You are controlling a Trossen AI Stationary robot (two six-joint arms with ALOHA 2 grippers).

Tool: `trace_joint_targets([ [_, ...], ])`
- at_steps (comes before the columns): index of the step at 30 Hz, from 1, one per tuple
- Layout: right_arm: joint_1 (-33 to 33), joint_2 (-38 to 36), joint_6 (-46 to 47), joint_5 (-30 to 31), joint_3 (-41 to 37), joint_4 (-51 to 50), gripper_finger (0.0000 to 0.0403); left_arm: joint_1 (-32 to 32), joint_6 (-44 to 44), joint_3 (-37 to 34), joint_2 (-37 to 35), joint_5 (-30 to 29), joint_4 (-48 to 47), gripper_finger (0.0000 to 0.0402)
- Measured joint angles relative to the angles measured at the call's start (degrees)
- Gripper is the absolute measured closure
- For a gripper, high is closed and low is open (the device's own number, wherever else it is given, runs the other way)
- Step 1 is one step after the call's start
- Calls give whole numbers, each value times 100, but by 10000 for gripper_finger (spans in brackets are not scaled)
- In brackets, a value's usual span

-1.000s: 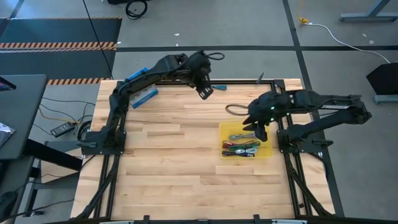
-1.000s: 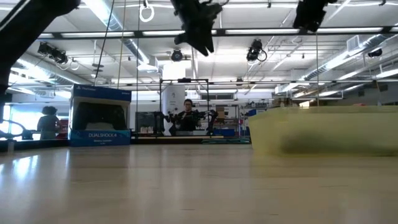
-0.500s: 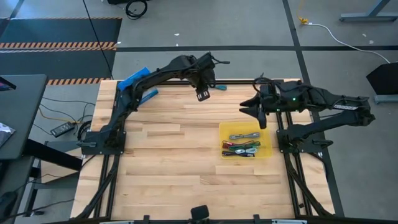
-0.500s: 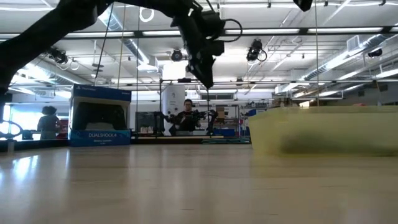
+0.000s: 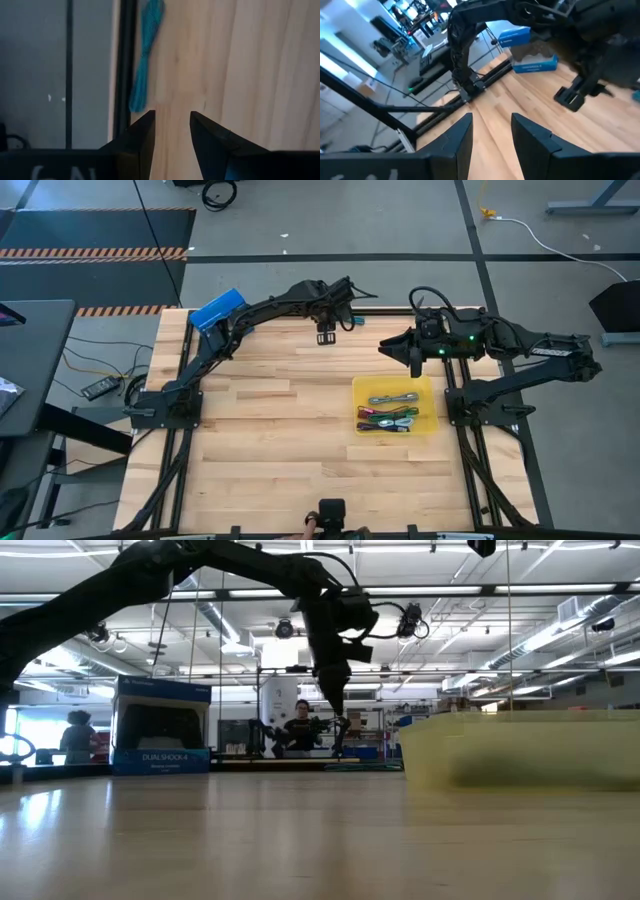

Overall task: Pick and place USB-C Cables
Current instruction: Put the blue charger cable into the yellow bin

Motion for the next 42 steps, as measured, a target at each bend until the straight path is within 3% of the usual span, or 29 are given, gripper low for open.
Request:
trace_joint_targets([
  [5, 0, 53, 374, 0, 0, 275, 263, 112, -451, 4, -12, 27, 479, 271],
  [12, 3, 127, 516, -53, 0, 551, 263, 320, -1049, -2, 110, 304, 336, 271],
  [20, 9, 169, 559, -519, 0, 633, 263, 592, -1353, 3, 245, 349, 304, 271],
  [24, 10, 170, 559, -647, 0, 630, 263, 772, -1630, 10, 374, 838, 160, 271],
  [33, 11, 168, 552, -794, 0, 630, 263, 875, -1472, 4, 471, 852, 206, 293],
  [38, 11, 170, 512, -796, 0, 628, 263, 851, -1468, 4, 471, 1709, 408, 309],
  [42, 11, 169, 500, -802, 0, 628, 263, 745, -1422, 2, 471, 1517, 724, 319],
])
